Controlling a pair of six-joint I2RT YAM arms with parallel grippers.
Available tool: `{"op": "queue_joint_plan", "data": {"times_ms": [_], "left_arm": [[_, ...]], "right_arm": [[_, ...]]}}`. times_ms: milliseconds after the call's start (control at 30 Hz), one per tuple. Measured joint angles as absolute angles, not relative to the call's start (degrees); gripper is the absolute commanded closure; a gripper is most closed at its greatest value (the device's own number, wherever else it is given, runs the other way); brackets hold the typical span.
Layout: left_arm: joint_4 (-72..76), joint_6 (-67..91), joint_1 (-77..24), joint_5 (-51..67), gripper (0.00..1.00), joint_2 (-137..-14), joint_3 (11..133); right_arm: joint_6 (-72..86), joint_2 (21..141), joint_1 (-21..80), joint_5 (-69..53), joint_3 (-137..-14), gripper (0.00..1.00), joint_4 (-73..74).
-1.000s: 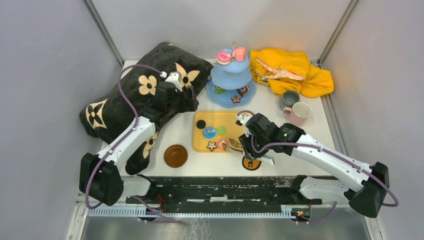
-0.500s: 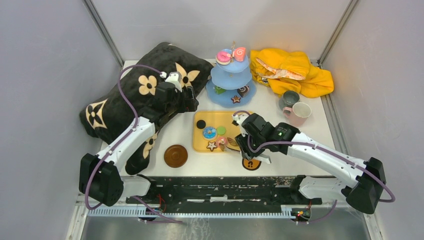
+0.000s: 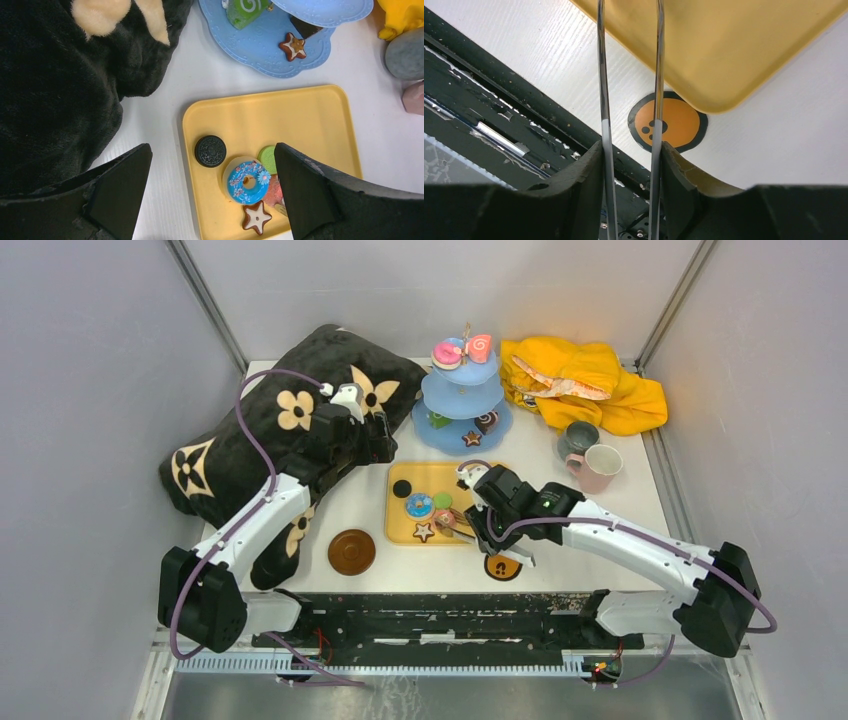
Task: Serve the afternoon tea
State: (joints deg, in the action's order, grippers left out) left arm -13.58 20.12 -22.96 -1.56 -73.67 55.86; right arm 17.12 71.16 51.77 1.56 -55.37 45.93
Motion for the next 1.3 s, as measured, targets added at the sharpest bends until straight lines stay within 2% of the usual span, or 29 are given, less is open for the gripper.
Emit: {"op": "queue_joint_plan", "data": {"times_ms": [200, 367, 500, 900, 1300], "left_arm": [[-13.56, 20.12, -22.96, -1.56, 0.01, -73.67, 55.86], [-13.56, 20.12, -22.96, -1.96, 0.01, -73.67, 55.86], [-13.58, 20.12, -22.96, -2.9, 0.01, -73.67, 55.86], [-13.61, 20.12, -22.96, -4.49, 0.01, -73.65, 55.13], [-13.61, 20.12, -22.96, -4.62, 0.01, -73.32, 54.89]], "right_arm": [[17.19, 70.85, 51.77, 2.52, -55.64, 0.77, 46.44], [17.15, 67.81, 51.77, 5.3, -56.23, 0.83, 49.56], [16.67, 63.35, 51.75, 9.43, -57.34, 0.96, 52.47], [15.68, 60.82, 50.81, 12.69, -66.89, 0.99, 56.38], [14.85, 62.41, 44.8, 16.21, -83.26, 0.99, 56.99]]}}
